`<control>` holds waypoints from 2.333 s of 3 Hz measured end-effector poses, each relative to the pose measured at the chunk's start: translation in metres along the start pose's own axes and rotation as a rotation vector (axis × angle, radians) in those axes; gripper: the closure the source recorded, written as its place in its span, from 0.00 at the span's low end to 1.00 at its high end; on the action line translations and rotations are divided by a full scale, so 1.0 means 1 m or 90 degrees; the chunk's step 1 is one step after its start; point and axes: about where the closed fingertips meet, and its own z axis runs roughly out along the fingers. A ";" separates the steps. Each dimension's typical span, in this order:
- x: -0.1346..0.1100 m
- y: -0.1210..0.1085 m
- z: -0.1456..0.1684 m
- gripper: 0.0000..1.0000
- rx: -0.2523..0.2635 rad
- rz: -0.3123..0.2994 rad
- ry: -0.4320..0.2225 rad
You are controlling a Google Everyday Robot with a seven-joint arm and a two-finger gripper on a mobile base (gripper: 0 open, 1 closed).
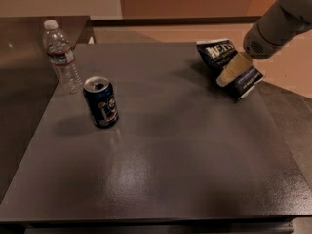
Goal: Move blue chip bag near pepsi can
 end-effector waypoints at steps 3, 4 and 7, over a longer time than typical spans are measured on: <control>0.006 0.002 0.026 0.42 -0.023 0.007 0.026; 0.001 0.009 0.015 0.64 -0.037 0.005 0.019; -0.055 0.136 -0.067 1.00 -0.179 -0.054 -0.037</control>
Offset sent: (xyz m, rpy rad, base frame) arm 0.0074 0.0000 -0.0276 -0.0006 0.0644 -0.0087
